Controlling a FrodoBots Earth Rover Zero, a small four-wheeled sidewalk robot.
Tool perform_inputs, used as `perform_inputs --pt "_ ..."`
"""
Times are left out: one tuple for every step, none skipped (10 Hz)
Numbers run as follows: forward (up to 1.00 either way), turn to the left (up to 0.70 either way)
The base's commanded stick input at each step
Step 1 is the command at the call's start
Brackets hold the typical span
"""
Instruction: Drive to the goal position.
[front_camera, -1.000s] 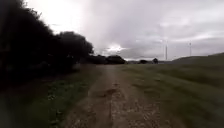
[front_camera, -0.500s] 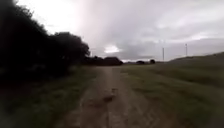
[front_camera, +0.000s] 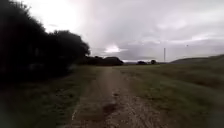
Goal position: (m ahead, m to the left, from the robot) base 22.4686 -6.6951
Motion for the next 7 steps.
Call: perform_inputs --pt "0.7 0.0" --pt "0.5 0.0" --pt "0.5 0.0" --pt "0.5 0.0" --pt "0.5 0.0" --pt "0.47 0.0" --pt "0.39 0.0"
